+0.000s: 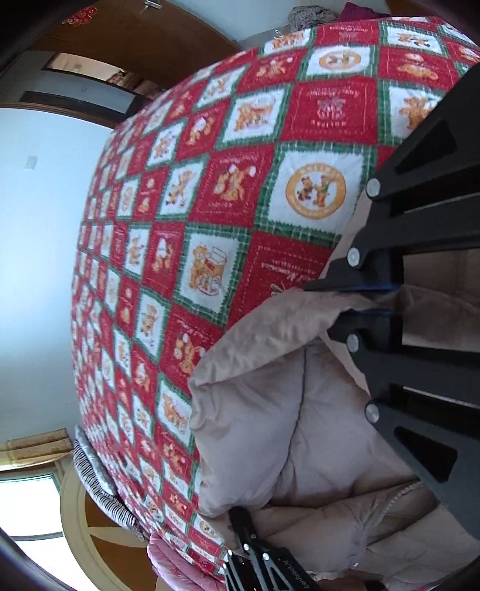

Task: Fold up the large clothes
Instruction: 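Grasp the jacket hem with both grippers and lift it toward the collar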

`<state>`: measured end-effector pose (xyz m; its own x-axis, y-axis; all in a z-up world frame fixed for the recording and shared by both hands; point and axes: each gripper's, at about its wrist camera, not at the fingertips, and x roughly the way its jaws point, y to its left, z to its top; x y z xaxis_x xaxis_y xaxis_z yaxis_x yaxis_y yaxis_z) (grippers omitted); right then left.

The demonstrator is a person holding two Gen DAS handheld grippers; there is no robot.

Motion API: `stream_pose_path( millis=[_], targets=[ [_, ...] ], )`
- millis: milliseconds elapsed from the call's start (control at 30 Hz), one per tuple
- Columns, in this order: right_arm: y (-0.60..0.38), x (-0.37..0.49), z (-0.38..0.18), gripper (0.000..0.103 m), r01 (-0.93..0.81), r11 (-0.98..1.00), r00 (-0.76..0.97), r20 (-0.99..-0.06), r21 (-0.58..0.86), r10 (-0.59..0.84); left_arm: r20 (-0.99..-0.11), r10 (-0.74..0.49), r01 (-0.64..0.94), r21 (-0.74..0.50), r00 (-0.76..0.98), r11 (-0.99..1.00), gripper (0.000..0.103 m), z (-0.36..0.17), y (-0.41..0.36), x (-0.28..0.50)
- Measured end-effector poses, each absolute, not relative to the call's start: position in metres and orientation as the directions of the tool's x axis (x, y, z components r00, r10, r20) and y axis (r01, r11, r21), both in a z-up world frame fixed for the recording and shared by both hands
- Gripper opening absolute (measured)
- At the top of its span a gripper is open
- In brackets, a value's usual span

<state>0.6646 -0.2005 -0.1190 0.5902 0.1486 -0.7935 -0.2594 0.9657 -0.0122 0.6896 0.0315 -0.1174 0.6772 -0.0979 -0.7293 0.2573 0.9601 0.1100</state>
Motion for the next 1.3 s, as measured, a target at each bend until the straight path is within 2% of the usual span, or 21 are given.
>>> stream_pose_path(
  millis=[167,267,633,667,700,733,767,800,833,967,1133,1300],
  targets=[
    [-0.213,0.645,-0.115,0.007,-0.242,0.97,0.616,-0.777,-0.029,0.13,-0.704,-0.134,0.271,0.086,0.698,0.959,0.005,-0.108,0.039,0.664],
    [-0.218,0.645,-0.122,0.007,-0.228,0.973,0.6,-0.792,-0.039,0.108,-0.697,-0.125,0.285,0.117,0.706,0.951,0.005,-0.111,0.037,0.649],
    [-0.222,0.633,-0.13,0.007,-0.225,0.973,0.565,-0.82,-0.052,0.087,-0.713,-0.108,0.299,0.149,0.693,0.943,0.004,-0.134,0.038,0.628],
    [-0.224,0.629,-0.127,0.009,-0.222,0.974,0.568,-0.818,-0.042,0.094,-0.713,-0.105,0.301,0.155,0.693,0.941,0.004,-0.135,0.037,0.627],
    [-0.228,0.626,-0.123,0.015,-0.214,0.976,0.567,-0.818,-0.032,0.098,-0.713,-0.103,0.304,0.16,0.694,0.939,0.004,-0.137,0.037,0.626],
    [-0.23,0.622,-0.119,0.025,-0.199,0.98,0.569,-0.817,-0.03,0.091,-0.713,-0.101,0.307,0.166,0.694,0.937,0.004,-0.138,0.036,0.625],
    [-0.234,0.617,-0.112,0.032,-0.177,0.984,0.582,-0.809,-0.03,0.08,-0.713,-0.098,0.311,0.174,0.694,0.934,0.004,-0.139,0.035,0.624],
    [-0.235,0.611,-0.104,0.046,-0.158,0.987,0.606,-0.792,-0.022,0.08,-0.713,-0.093,0.313,0.183,0.695,0.932,0.004,-0.14,0.035,0.623],
    [-0.238,0.604,-0.094,0.055,-0.136,0.991,0.635,-0.769,-0.016,0.075,-0.713,-0.091,0.317,0.19,0.695,0.929,0.004,-0.141,0.034,0.623],
    [-0.231,0.599,-0.072,0.056,-0.064,0.998,0.702,-0.71,0.014,0.055,-0.72,-0.079,0.32,0.205,0.689,0.925,0.004,-0.148,0.036,0.623],
    [-0.195,0.635,-0.083,0.056,-0.178,0.968,0.676,-0.693,0.175,0.25,-0.724,-0.072,0.317,0.209,0.686,0.925,0.004,-0.152,0.038,0.621],
    [-0.153,0.654,-0.115,0.056,-0.24,0.967,0.602,-0.769,0.084,0.216,-0.712,-0.066,0.31,0.219,0.699,0.925,0.004,-0.143,0.039,0.609]
  ],
)
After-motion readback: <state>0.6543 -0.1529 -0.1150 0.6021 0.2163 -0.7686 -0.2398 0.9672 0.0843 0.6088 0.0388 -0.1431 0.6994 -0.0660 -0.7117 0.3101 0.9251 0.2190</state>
